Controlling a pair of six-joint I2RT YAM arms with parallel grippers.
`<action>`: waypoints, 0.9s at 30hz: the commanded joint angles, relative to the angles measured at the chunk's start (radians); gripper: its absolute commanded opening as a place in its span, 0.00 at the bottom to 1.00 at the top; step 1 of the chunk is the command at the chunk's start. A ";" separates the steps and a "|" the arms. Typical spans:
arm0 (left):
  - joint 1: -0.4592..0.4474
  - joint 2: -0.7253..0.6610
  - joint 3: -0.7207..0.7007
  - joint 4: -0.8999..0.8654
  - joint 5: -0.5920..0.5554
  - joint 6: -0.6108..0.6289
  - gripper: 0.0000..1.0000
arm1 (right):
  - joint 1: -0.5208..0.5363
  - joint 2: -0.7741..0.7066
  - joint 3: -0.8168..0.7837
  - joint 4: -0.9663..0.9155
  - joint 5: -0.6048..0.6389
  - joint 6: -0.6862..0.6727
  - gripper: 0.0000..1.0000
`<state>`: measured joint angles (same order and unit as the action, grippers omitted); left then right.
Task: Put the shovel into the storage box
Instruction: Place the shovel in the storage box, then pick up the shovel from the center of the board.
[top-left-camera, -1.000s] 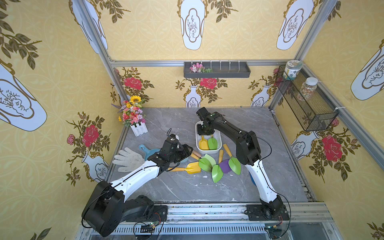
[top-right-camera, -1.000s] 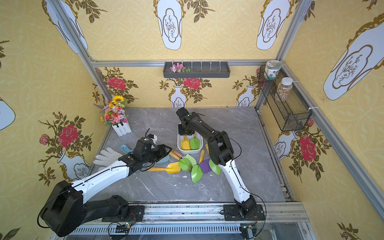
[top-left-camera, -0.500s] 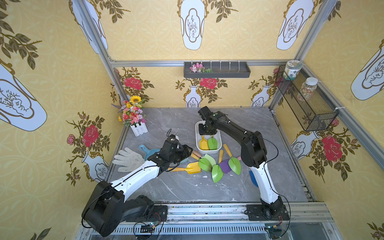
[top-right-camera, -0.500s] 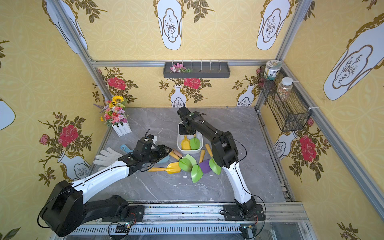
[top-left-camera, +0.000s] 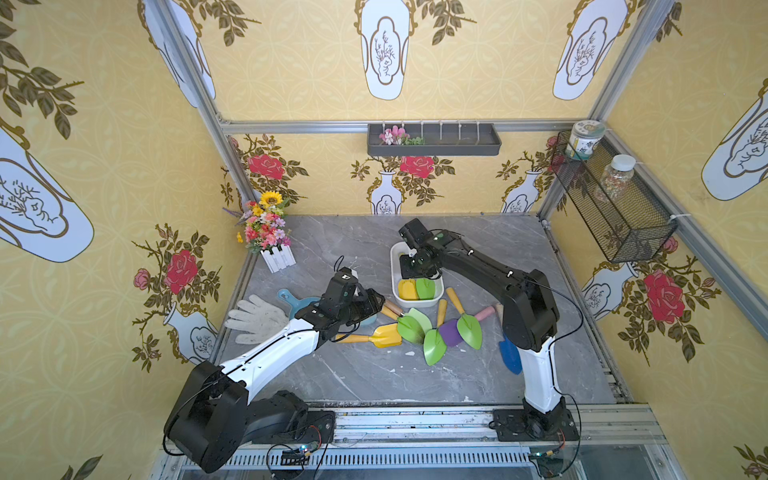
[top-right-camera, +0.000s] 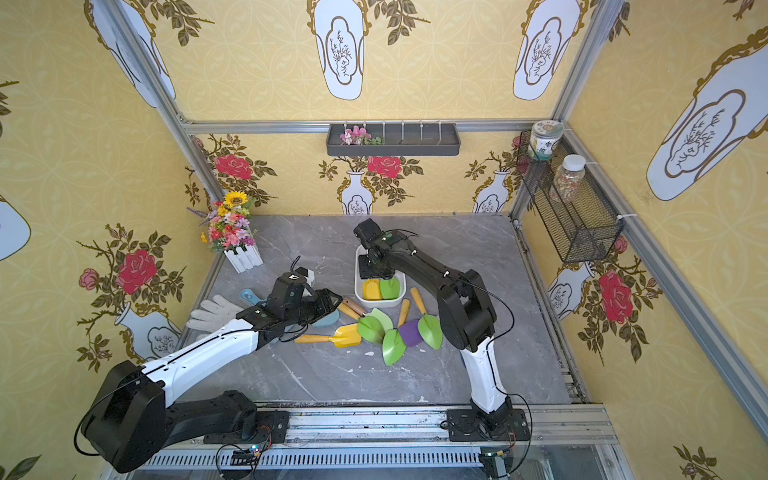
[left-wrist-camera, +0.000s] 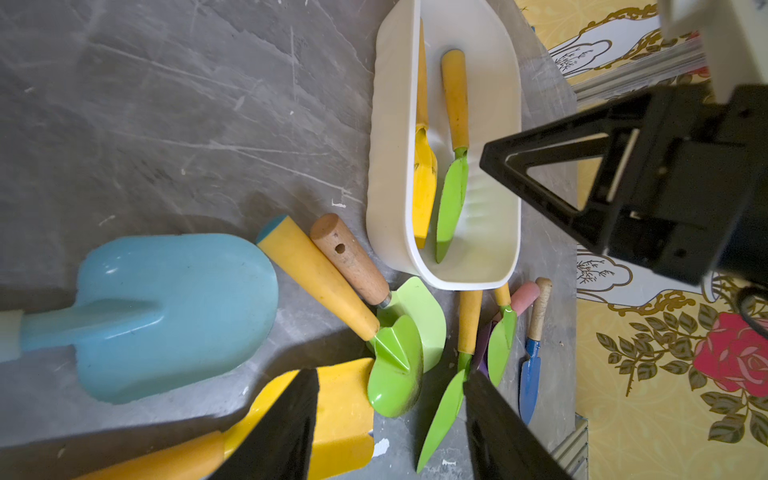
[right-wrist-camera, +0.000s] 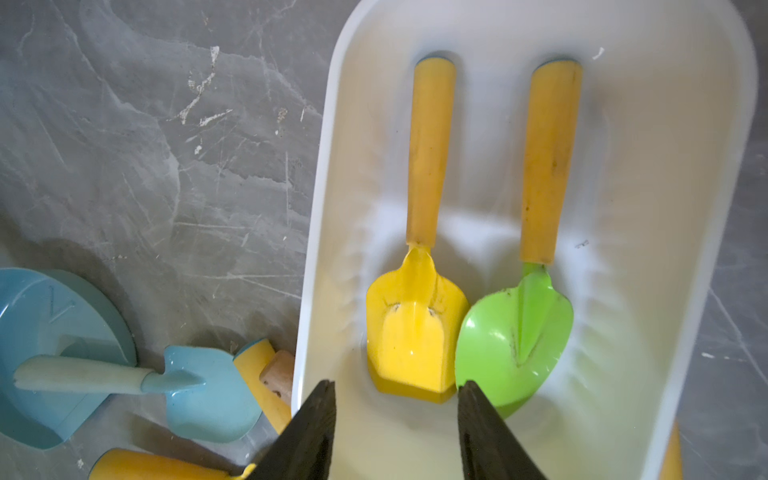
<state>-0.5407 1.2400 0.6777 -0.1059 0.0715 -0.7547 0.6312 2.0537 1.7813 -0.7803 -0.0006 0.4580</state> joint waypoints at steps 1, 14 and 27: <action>-0.001 0.007 0.002 0.011 0.055 0.026 0.60 | 0.002 -0.061 -0.068 0.035 0.014 -0.010 0.53; -0.085 0.079 0.057 0.030 0.073 0.050 0.61 | -0.027 -0.335 -0.390 0.069 0.039 0.015 0.58; -0.203 0.214 0.130 0.086 0.091 0.037 0.61 | -0.182 -0.515 -0.638 0.097 0.000 0.022 0.58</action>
<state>-0.7319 1.4345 0.7956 -0.0586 0.1425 -0.7185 0.4633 1.5547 1.1667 -0.7025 0.0040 0.4747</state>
